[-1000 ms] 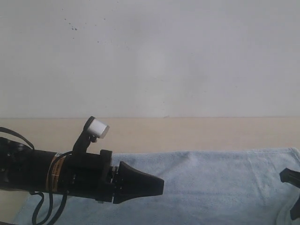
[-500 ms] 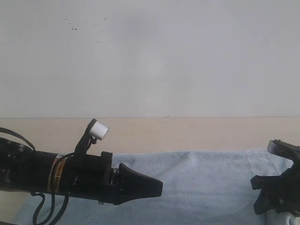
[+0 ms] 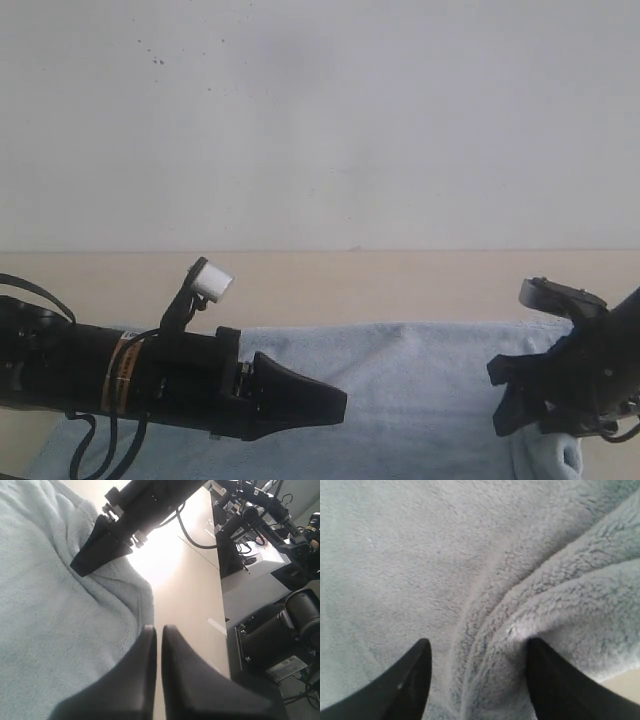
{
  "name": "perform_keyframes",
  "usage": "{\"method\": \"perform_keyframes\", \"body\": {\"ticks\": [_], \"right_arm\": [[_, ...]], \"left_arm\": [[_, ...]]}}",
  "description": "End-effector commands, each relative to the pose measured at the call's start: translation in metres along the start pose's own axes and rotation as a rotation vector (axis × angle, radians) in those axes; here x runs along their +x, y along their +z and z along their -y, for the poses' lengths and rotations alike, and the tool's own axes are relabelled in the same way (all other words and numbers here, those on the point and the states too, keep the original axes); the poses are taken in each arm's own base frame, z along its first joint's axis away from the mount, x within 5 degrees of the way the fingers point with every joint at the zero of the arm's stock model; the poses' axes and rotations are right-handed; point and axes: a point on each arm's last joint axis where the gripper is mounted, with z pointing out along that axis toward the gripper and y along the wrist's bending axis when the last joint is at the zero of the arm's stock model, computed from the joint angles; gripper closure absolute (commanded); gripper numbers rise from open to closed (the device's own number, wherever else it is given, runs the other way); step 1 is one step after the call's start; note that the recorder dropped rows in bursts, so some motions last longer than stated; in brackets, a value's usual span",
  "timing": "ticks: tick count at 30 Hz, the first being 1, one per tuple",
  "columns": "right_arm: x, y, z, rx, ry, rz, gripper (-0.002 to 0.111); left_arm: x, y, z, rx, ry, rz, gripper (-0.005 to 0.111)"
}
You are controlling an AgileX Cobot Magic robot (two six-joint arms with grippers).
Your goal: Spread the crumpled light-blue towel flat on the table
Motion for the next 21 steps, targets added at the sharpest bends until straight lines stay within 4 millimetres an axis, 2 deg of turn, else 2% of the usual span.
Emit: {"method": "perform_keyframes", "body": {"ticks": [1, 6, 12, 14, 16, 19, 21], "right_arm": [[-0.013, -0.011, -0.010, -0.052, -0.018, -0.013, 0.054], [-0.021, -0.013, -0.008, -0.020, -0.021, 0.055, 0.054], [-0.025, 0.002, 0.002, 0.021, -0.013, 0.074, 0.054], [-0.026, 0.001, 0.001, 0.018, -0.016, 0.078, 0.054], [-0.031, -0.013, -0.005, -0.010, -0.066, 0.072, 0.054], [-0.040, -0.046, -0.011, -0.057, -0.115, 0.057, 0.054], [-0.038, -0.065, -0.006, -0.024, -0.123, 0.046, 0.054]], "left_arm": [[-0.001, 0.000, -0.001, -0.011, 0.010, -0.002, 0.103], [0.002, -0.001, -0.009, -0.091, 0.010, -0.027, 0.103], [0.002, -0.001, -0.010, -0.108, 0.010, -0.033, 0.103], [0.002, -0.001, -0.010, -0.103, 0.010, -0.031, 0.103], [0.001, -0.001, -0.009, -0.088, 0.010, -0.026, 0.103], [0.001, 0.000, -0.005, -0.048, 0.005, -0.019, 0.103], [0.000, 0.000, -0.003, -0.022, 0.005, -0.011, 0.103]]}}
